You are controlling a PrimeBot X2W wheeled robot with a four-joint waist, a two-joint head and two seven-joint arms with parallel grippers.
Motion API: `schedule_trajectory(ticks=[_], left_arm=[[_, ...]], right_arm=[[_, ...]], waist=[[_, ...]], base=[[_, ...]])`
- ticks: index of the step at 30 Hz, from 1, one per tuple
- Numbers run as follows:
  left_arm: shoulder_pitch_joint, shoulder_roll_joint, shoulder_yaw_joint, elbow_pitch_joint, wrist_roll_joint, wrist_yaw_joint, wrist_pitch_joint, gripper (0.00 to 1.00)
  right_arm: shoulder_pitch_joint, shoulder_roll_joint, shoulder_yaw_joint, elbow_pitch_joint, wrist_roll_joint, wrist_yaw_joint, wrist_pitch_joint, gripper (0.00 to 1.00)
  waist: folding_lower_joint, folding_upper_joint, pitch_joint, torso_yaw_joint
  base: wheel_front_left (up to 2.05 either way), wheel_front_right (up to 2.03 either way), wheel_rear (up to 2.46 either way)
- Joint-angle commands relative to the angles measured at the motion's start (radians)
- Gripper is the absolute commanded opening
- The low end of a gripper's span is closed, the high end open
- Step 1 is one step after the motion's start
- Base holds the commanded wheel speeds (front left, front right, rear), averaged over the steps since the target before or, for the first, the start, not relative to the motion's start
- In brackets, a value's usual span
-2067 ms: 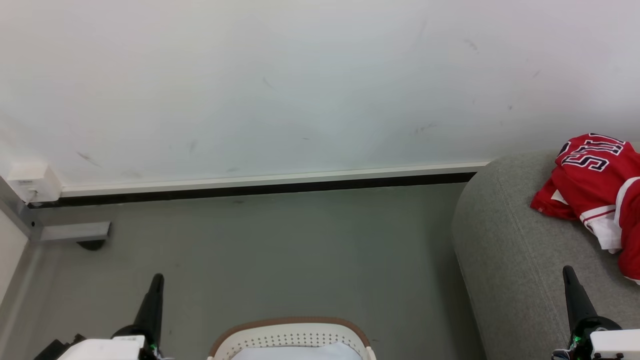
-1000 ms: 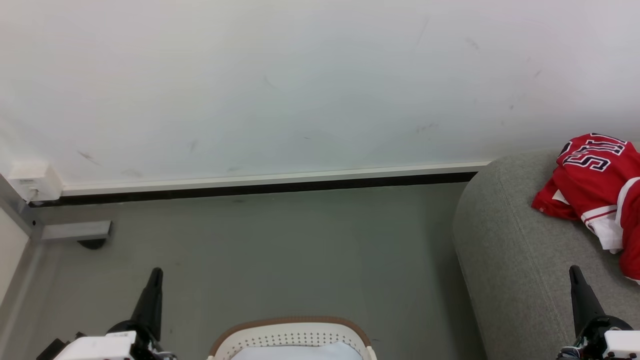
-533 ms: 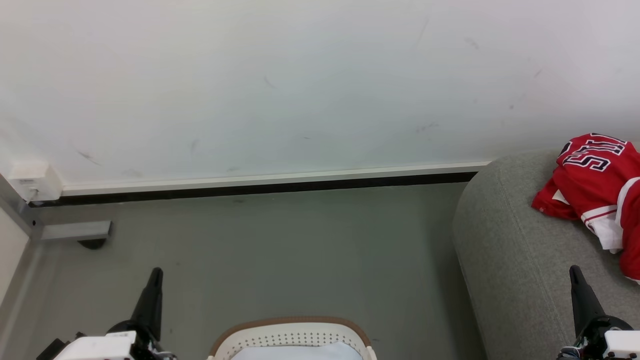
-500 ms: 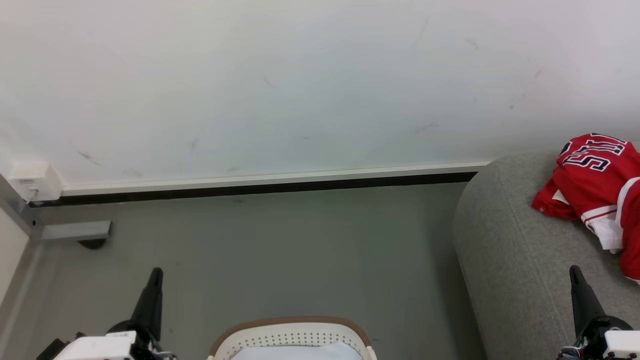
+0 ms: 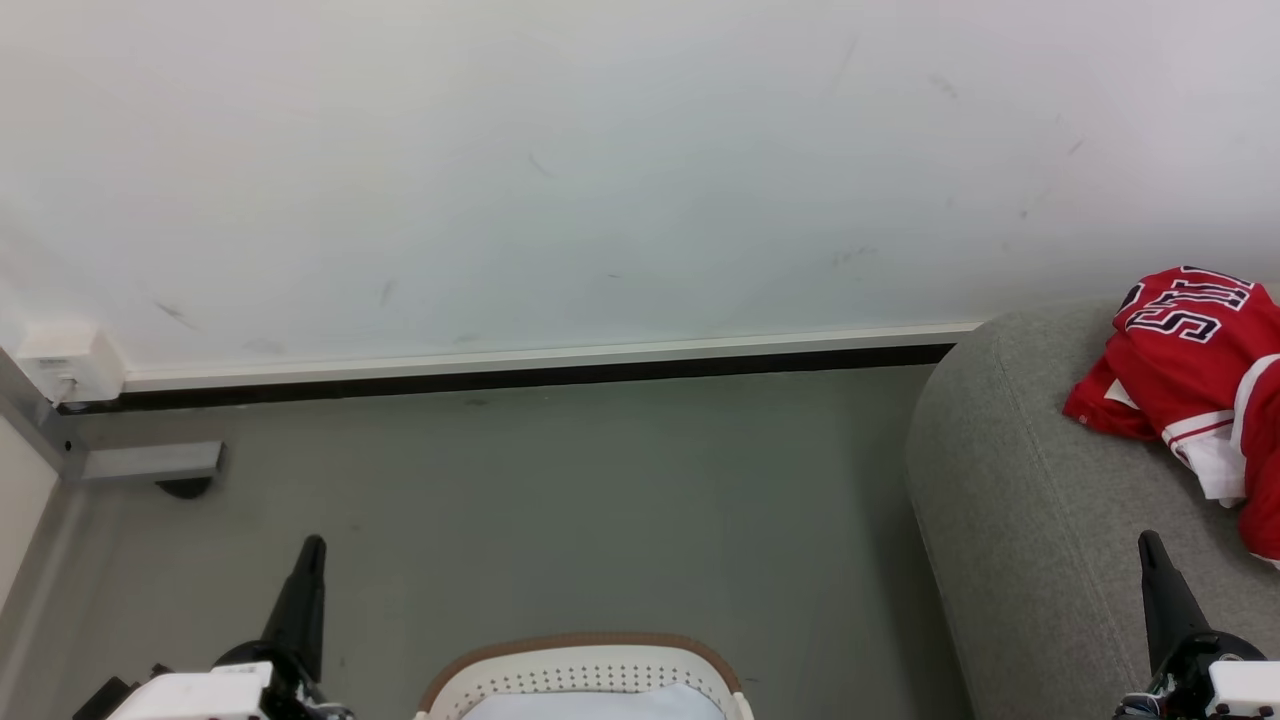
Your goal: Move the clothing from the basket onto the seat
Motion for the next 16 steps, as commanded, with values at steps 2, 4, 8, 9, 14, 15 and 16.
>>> schedule_trajectory(ticks=[2, 4, 8, 9, 14, 15, 16], left_arm=[[-0.009, 0.001, 0.003, 0.0, -0.014, -0.005, 0.004, 0.0], [-0.009, 0.001, 0.003, 0.0, -0.014, -0.005, 0.004, 0.0], [-0.009, 0.001, 0.003, 0.0, -0.014, -0.005, 0.004, 0.0], [-0.009, 0.001, 0.003, 0.0, -0.014, -0.005, 0.004, 0.0], [-0.009, 0.001, 0.003, 0.0, -0.014, -0.005, 0.004, 0.0], [-0.009, 0.001, 0.003, 0.0, -0.014, -0.005, 0.004, 0.0], [-0.009, 0.001, 0.003, 0.0, -0.014, -0.005, 0.004, 0.0]], right_arm=[[-0.012, 0.002, -0.005, 0.003, -0.005, -0.002, 0.003, 0.0], [-0.012, 0.002, -0.005, 0.003, -0.006, -0.002, 0.002, 0.0], [-0.012, 0.002, -0.005, 0.003, -0.006, -0.002, 0.002, 0.0], [-0.012, 0.002, -0.005, 0.002, -0.006, -0.002, 0.002, 0.0], [-0.012, 0.003, -0.006, 0.003, -0.007, -0.002, 0.002, 0.0], [-0.012, 0.003, -0.006, 0.003, -0.007, -0.002, 0.002, 0.0], [-0.012, 0.003, -0.006, 0.003, -0.007, -0.002, 0.003, 0.0]], waist=[[0.0, 0.0, 0.0, 0.0], [0.0, 0.0, 0.0, 0.0], [0.0, 0.0, 0.0, 0.0], [0.0, 0.0, 0.0, 0.0], [0.0, 0.0, 0.0, 0.0], [0.0, 0.0, 0.0, 0.0], [0.0, 0.0, 0.0, 0.0]], base=[[0.0, 0.0, 0.0], [0.0, 0.0, 0.0], [0.0, 0.0, 0.0], [0.0, 0.0, 0.0], [0.0, 0.0, 0.0], [0.0, 0.0, 0.0], [0.0, 0.0, 0.0]])
